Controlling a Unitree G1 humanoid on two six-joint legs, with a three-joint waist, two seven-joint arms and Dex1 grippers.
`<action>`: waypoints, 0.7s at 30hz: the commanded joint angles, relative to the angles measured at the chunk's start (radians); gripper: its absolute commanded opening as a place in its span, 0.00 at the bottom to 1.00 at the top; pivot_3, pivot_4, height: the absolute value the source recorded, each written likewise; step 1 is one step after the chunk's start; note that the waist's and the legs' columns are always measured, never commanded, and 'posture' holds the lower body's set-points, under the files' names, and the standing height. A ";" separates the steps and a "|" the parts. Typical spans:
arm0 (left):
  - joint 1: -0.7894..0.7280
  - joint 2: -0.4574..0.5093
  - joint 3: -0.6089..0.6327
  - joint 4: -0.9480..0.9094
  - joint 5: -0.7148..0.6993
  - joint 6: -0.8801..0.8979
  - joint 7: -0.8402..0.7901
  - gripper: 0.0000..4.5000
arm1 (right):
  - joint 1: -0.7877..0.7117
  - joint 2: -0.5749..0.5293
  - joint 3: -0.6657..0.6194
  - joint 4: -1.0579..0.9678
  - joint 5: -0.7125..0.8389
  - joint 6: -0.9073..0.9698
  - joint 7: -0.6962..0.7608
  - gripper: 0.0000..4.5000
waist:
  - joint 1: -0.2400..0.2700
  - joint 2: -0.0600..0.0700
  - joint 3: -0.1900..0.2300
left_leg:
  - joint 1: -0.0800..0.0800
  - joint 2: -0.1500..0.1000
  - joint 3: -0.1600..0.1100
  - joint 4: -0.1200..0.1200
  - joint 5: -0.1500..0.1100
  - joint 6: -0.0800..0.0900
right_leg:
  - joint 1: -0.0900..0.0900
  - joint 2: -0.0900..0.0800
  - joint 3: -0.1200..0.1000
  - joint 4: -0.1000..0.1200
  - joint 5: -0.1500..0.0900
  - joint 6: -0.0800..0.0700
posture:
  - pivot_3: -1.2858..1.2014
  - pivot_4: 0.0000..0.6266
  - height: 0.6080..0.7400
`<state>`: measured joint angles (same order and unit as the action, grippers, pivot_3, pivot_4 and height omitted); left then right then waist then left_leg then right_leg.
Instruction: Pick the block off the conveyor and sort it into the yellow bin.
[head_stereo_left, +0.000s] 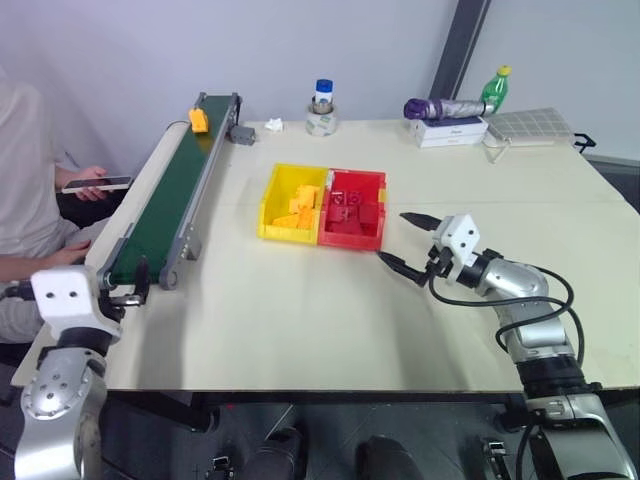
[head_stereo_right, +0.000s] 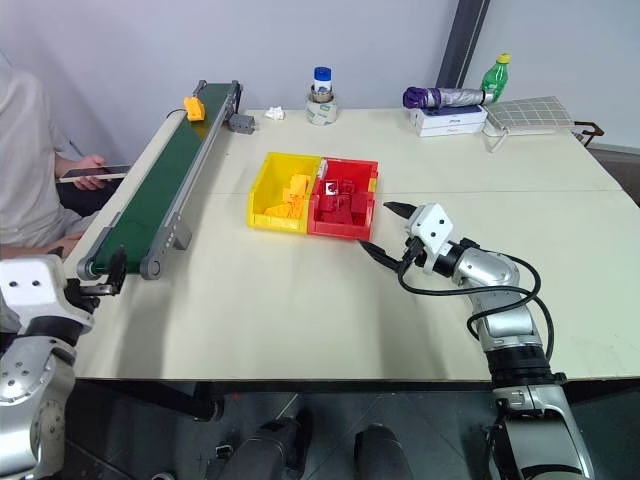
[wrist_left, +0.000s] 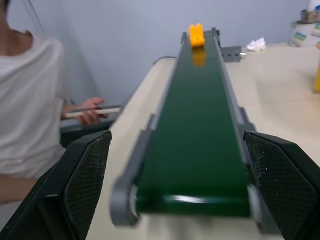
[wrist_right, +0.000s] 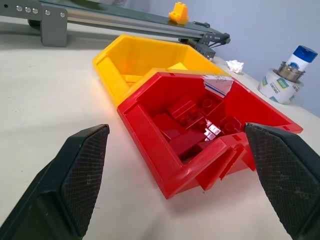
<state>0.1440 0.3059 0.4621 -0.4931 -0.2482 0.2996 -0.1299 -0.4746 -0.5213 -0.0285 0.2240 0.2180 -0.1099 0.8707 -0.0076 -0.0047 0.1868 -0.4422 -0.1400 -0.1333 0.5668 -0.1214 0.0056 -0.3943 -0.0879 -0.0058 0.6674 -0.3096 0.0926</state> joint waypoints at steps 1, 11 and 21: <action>-0.021 0.005 0.003 -0.041 0.007 -0.021 0.011 0.99 | -0.017 0.003 -0.012 -0.016 0.013 -0.015 -0.001 1.00 | 0.001 0.000 0.000 | 0.000 0.000 0.000 0.000 0.000 0.000 | 0.000 0.000 0.000 0.000 0.000 0.000 | 0.52 0.24 1.00; -0.066 0.025 -0.007 -0.008 0.011 -0.010 0.007 0.99 | -0.015 0.006 -0.014 -0.022 0.016 -0.012 -0.007 1.00 | -0.003 0.000 0.000 | 0.000 0.000 0.000 0.000 0.000 0.000 | 0.000 0.000 0.000 0.000 0.000 0.000 | 0.52 0.24 1.00; -0.068 0.020 -0.011 0.004 0.010 -0.010 0.006 0.99 | -0.015 0.006 -0.016 -0.029 0.032 -0.007 0.007 1.00 | -0.002 0.000 0.000 | 0.000 0.000 0.000 0.000 0.000 0.000 | 0.000 0.000 0.000 0.000 0.000 0.000 | 0.52 0.24 1.00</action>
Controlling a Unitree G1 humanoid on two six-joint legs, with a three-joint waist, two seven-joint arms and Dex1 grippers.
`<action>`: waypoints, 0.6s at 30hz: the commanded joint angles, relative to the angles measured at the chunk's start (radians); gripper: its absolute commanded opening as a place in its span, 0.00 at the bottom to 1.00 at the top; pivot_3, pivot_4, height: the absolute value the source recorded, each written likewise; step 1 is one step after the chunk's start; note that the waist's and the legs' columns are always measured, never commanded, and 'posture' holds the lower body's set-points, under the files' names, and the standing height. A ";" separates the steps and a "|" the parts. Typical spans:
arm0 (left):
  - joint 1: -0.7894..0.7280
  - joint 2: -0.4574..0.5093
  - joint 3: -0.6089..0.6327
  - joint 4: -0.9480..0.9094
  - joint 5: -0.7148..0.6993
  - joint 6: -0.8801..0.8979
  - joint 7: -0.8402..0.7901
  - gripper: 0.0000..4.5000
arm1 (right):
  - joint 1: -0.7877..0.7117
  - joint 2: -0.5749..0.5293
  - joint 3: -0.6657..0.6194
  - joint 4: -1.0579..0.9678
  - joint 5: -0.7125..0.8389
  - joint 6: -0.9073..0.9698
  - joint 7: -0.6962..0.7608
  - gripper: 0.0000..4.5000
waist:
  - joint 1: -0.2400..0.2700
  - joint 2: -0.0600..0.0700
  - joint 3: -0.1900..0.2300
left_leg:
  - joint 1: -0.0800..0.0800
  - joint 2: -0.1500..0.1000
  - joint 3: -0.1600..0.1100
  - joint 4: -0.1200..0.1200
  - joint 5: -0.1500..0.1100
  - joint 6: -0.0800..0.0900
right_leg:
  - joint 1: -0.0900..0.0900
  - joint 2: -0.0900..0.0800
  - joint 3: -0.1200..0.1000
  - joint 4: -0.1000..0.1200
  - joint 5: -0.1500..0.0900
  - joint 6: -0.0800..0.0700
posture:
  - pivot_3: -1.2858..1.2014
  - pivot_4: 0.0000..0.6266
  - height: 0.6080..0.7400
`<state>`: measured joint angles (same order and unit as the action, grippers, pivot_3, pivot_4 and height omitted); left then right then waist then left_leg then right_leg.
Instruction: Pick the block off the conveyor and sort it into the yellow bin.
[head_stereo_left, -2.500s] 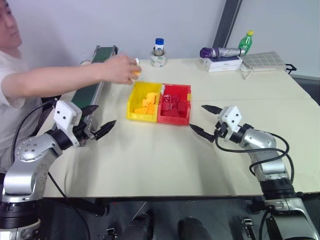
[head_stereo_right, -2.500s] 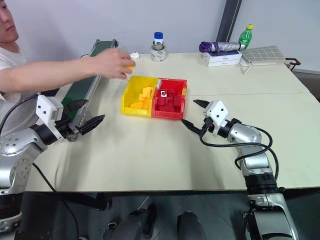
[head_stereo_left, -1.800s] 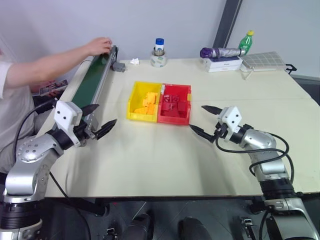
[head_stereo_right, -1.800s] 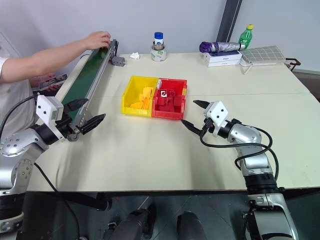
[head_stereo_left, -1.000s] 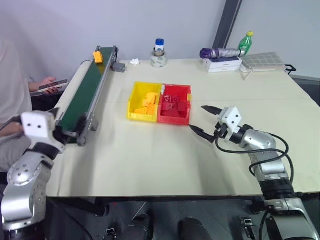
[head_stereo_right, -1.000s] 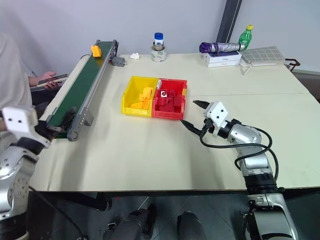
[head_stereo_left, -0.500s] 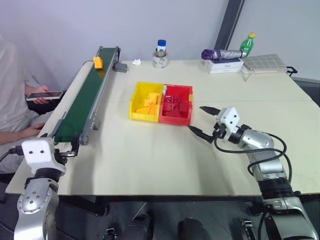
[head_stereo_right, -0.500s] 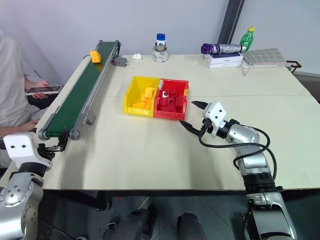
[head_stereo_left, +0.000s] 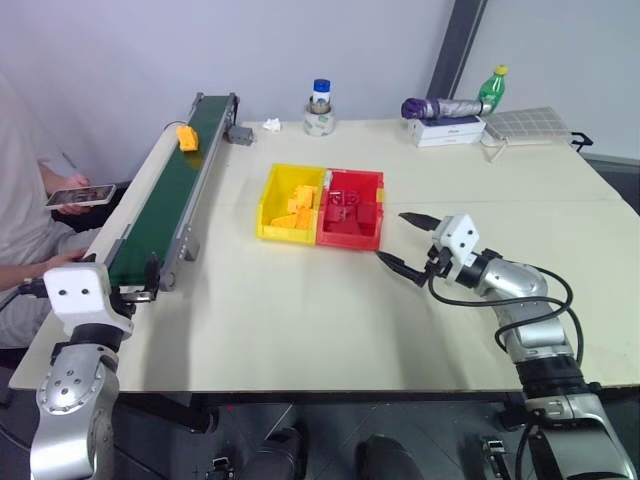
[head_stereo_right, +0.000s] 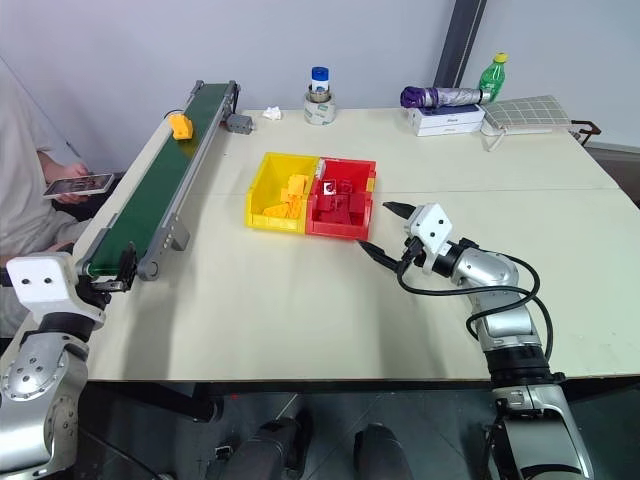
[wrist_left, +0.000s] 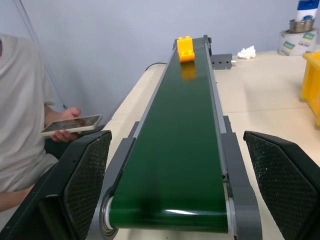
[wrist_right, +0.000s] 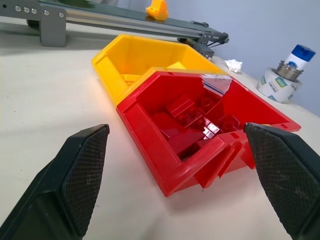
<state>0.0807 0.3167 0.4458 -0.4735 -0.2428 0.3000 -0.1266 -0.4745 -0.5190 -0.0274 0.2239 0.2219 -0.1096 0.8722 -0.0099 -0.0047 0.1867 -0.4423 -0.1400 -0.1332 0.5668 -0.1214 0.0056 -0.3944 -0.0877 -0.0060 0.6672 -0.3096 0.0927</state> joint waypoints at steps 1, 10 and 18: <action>0.000 0.007 0.005 -0.015 0.005 -0.010 0.002 0.99 | -0.015 0.003 -0.018 -0.029 0.028 -0.007 0.006 1.00 | 0.000 0.000 0.000 | 0.000 0.000 0.000 0.000 0.000 0.000 | 0.000 0.000 0.000 0.000 0.000 0.000 | 0.52 0.24 1.00; -0.002 -0.006 0.021 -0.012 -0.021 0.011 0.007 0.99 | -0.012 0.003 -0.016 -0.031 0.024 -0.016 0.009 1.00 | 0.000 0.000 0.000 | 0.000 0.000 0.000 0.000 0.000 0.000 | 0.000 0.000 0.000 0.000 0.000 0.000 | 0.52 0.24 1.00; -0.011 -0.006 0.014 -0.010 -0.026 0.016 0.003 0.99 | -0.010 0.004 -0.016 -0.033 0.024 -0.019 0.012 1.00 | 0.000 0.000 0.000 | 0.000 0.000 0.000 0.000 0.000 0.000 | 0.000 0.000 0.000 0.000 0.000 0.000 | 0.52 0.24 1.00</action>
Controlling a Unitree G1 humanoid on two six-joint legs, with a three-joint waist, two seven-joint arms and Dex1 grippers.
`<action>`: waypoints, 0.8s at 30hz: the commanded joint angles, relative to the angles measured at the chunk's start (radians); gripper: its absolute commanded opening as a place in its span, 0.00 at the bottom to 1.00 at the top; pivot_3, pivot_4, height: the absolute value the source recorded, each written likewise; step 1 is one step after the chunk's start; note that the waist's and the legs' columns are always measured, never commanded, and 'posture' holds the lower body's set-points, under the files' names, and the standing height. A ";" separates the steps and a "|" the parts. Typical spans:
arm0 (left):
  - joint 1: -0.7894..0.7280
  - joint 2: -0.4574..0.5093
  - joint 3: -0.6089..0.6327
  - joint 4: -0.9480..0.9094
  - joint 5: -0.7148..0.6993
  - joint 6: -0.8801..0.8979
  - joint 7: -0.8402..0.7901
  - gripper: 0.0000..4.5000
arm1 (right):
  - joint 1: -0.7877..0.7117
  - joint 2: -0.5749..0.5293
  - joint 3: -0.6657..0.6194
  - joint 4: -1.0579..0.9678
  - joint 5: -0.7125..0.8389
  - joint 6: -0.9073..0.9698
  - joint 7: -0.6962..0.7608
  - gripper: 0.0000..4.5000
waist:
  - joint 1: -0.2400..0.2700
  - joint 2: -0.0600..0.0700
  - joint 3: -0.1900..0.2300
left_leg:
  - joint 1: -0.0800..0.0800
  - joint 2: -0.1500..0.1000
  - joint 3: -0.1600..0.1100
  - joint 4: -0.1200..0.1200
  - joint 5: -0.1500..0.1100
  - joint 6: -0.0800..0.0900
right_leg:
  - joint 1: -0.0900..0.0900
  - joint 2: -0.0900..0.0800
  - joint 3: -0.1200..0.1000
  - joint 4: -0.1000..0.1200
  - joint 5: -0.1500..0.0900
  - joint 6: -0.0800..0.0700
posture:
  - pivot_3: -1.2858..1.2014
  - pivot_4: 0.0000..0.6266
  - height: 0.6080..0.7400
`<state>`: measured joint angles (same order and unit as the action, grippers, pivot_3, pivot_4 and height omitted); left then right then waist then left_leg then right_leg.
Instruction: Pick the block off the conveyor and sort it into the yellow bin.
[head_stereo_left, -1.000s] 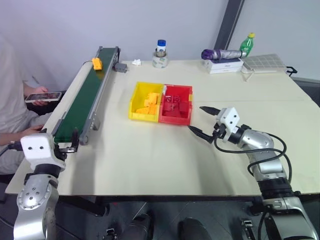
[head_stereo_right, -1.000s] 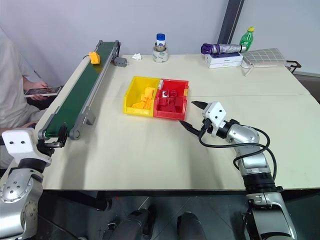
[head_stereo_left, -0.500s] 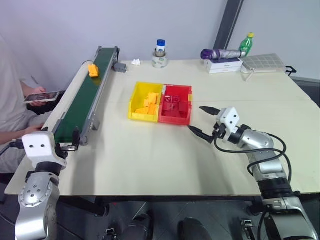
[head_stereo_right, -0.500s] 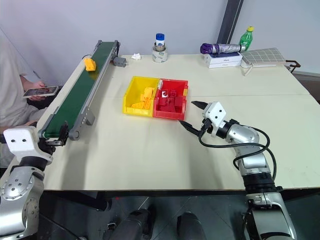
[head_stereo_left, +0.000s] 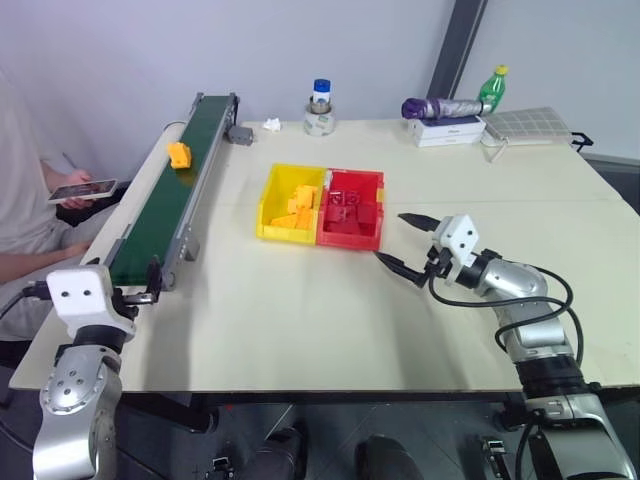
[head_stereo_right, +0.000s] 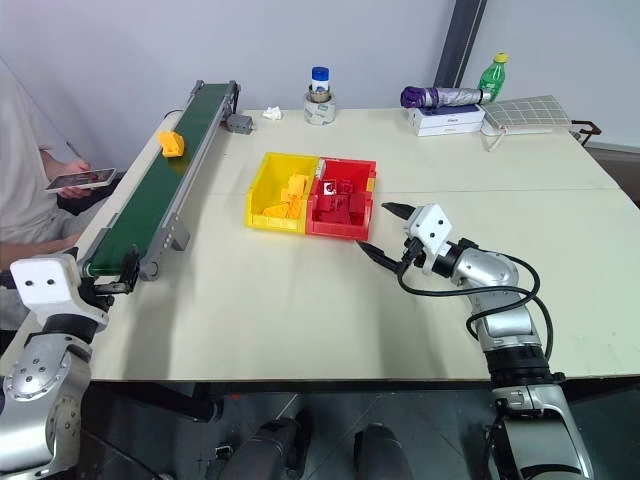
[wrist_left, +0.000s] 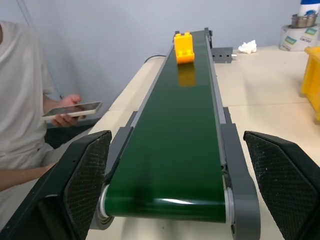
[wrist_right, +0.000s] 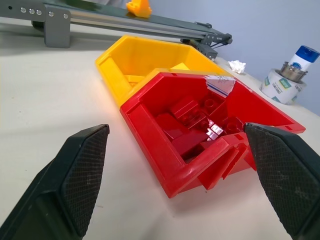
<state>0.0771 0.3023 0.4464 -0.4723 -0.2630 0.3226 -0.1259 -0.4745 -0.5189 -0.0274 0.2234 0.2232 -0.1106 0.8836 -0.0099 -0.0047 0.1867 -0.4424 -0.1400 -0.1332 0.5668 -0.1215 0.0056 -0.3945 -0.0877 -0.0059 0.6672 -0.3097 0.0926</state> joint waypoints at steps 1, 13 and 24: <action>-0.009 0.008 0.012 -0.010 -0.007 -0.007 0.003 0.99 | -0.010 0.004 -0.016 -0.032 0.022 -0.018 0.001 1.00 | 0.000 0.000 0.000 | 0.000 0.000 0.000 0.000 0.000 0.000 | 0.000 0.000 0.000 0.000 0.000 0.000 | 0.52 0.24 1.00; -0.053 0.016 0.020 0.012 -0.033 0.018 0.003 0.99 | -0.014 0.006 -0.014 -0.028 0.020 -0.020 0.001 1.00 | 0.000 0.000 0.000 | 0.000 0.000 0.000 0.000 0.000 0.000 | 0.000 0.000 0.000 0.000 0.000 0.000 | 0.52 0.24 1.00; -0.330 0.131 0.029 0.144 -0.086 0.211 0.035 0.99 | -0.018 0.012 -0.011 -0.029 0.015 -0.020 -0.003 1.00 | 0.001 0.000 0.000 | 0.000 0.000 0.000 0.000 0.000 0.000 | 0.000 0.001 0.000 0.000 0.001 0.003 | 0.52 0.24 1.00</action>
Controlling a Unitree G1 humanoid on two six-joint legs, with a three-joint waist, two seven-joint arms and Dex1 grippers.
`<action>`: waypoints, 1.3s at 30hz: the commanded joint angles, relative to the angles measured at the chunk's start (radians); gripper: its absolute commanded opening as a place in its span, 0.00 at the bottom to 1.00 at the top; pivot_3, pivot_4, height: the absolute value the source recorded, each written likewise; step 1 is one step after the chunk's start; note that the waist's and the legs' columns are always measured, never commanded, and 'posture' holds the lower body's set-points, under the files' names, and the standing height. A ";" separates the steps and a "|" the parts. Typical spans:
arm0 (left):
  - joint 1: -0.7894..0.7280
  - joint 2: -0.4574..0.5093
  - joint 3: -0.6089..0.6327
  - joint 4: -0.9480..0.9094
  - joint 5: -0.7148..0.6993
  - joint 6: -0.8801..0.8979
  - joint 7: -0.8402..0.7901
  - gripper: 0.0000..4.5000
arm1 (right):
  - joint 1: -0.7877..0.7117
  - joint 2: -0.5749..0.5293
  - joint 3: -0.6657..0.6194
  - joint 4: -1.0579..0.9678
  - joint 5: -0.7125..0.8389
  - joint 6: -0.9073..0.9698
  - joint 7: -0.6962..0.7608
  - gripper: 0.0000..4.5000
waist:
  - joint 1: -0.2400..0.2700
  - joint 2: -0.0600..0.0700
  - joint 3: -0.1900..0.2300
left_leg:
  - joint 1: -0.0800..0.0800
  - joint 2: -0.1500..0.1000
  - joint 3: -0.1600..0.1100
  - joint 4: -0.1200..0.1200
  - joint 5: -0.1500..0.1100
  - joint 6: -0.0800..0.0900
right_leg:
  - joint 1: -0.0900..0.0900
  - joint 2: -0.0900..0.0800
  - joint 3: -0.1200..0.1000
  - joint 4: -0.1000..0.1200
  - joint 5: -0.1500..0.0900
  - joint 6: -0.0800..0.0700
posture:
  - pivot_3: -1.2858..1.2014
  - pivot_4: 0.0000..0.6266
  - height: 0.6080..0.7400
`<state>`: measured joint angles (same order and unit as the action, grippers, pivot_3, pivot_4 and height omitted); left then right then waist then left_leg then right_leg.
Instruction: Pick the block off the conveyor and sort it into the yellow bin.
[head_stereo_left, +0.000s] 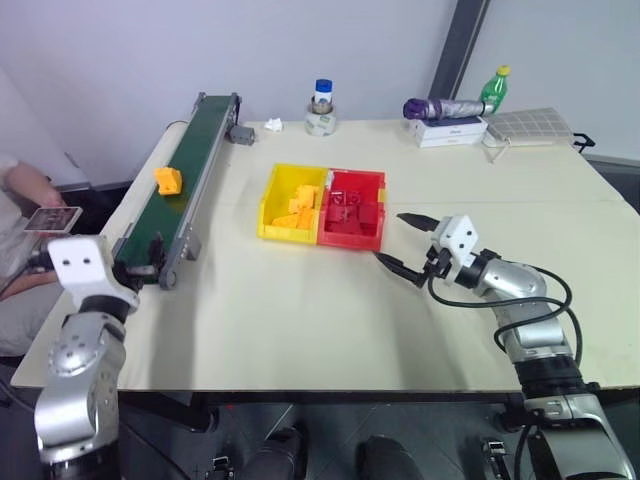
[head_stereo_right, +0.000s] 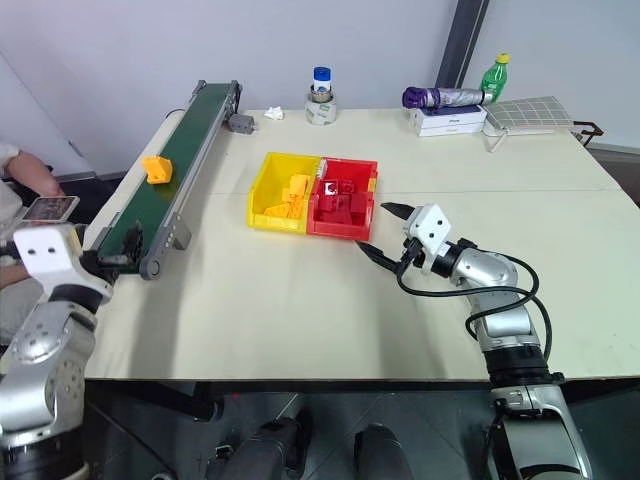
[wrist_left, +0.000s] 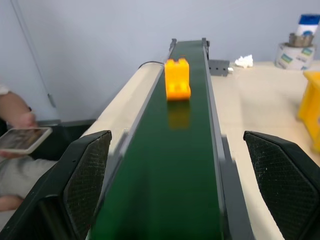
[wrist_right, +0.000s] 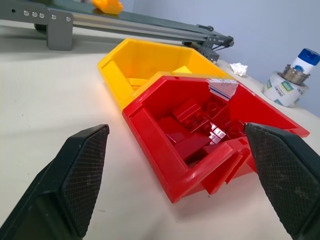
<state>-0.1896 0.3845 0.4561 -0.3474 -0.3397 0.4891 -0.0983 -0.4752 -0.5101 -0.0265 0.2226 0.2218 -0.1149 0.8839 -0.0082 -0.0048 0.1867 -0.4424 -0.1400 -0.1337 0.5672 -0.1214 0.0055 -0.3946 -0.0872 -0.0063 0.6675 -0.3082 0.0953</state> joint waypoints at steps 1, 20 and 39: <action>-0.091 0.066 0.016 0.041 -0.012 0.065 0.003 0.99 | -0.018 0.004 -0.012 -0.029 0.015 -0.015 -0.005 1.00 | -0.001 0.000 0.000 | 0.000 0.000 0.000 0.000 0.000 0.000 | 0.000 0.000 0.000 0.000 0.000 0.000 | 0.52 0.24 1.00; -0.486 0.217 -0.097 0.626 0.037 0.142 -0.127 0.99 | 0.011 0.009 -0.015 -0.078 0.014 -0.003 -0.033 1.00 | -0.005 0.000 0.000 | 0.000 0.000 0.000 0.000 0.000 0.000 | -0.001 0.000 0.000 0.000 0.002 0.004 | 0.52 0.24 1.00; -0.720 -0.041 -0.205 0.578 0.029 0.050 -0.077 0.30 | -0.007 0.017 0.000 -0.063 0.008 -0.006 -0.032 1.00 | 0.022 -0.001 0.001 | -0.001 -0.001 -0.001 0.009 0.000 0.000 | 0.002 0.001 -0.001 0.000 0.004 0.007 | 0.52 0.24 1.00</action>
<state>-0.8617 0.3665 0.3019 0.1870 -0.3304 0.5851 -0.1774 -0.4609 -0.4943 -0.0185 0.1816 0.2193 -0.1121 0.8523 0.0142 -0.0063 0.1874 -0.4430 -0.1411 -0.1349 0.5765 -0.1217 0.0058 -0.3920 -0.0865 -0.0071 0.6674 -0.3038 0.1028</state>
